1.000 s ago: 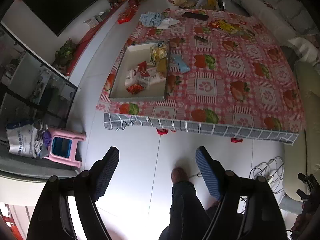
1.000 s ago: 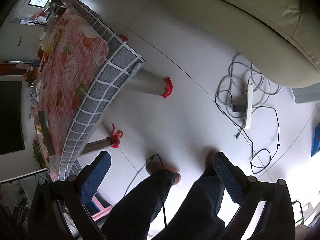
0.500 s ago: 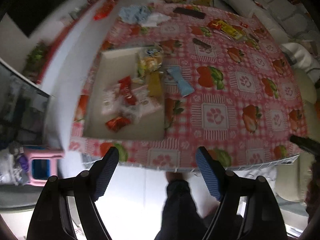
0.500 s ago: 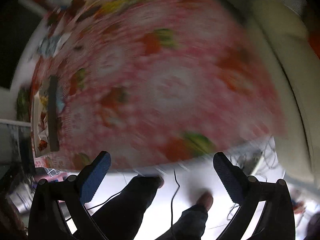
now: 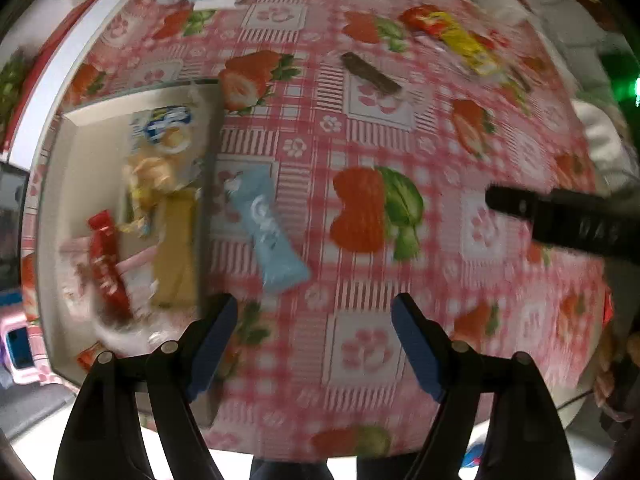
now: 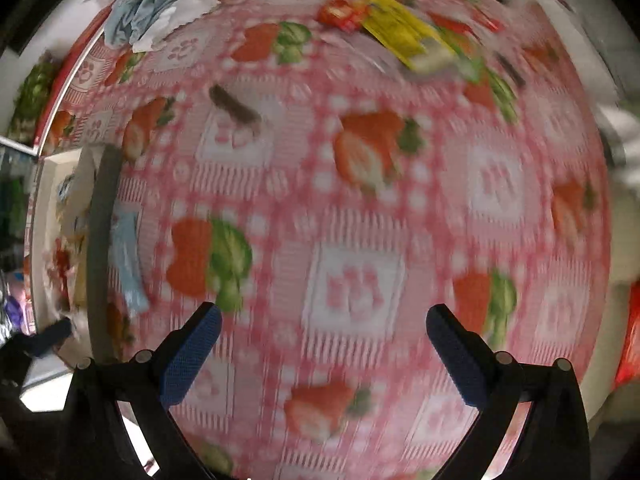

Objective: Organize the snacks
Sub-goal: 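Grasp the light blue packet with the left gripper while the right grasps the brown bar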

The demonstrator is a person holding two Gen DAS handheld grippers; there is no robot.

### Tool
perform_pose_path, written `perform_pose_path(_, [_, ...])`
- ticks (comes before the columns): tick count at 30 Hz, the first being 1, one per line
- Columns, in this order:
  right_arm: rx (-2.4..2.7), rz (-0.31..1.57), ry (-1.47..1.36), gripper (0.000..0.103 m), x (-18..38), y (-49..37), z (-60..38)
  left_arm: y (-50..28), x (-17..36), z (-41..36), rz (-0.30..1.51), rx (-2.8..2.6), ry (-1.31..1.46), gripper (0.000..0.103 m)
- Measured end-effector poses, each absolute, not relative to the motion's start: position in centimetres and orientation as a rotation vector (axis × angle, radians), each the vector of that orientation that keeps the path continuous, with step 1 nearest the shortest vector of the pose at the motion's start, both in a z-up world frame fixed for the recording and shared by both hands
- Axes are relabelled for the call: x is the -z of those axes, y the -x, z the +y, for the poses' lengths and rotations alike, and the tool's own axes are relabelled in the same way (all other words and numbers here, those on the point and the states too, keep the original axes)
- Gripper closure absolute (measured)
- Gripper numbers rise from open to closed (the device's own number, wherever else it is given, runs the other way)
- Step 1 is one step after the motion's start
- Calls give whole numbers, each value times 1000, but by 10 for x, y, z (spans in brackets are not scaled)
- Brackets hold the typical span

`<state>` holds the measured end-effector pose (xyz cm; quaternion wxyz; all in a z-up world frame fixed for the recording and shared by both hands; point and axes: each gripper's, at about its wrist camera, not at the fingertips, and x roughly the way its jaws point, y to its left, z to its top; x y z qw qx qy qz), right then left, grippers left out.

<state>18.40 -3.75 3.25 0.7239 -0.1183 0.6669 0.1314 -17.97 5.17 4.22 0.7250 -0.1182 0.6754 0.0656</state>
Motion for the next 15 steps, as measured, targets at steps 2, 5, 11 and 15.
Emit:
perform_pose_path(2, [-331, 1475, 312, 0, -25, -211, -20, 164, -29, 53, 1514, -205, 274, 21])
perform_pose_path(5, [-408, 1469, 393, 0, -13, -246, 7, 147, -8, 60, 1548, -296, 331, 21])
perform_pose_path(11, [-547, 1458, 545, 0, 19, -283, 56, 135, 19, 75, 1598, -444, 418, 21])
perform_pose_path(15, [-610, 1439, 607, 0, 34, -293, 79, 128, 27, 82, 1598, -500, 429, 14])
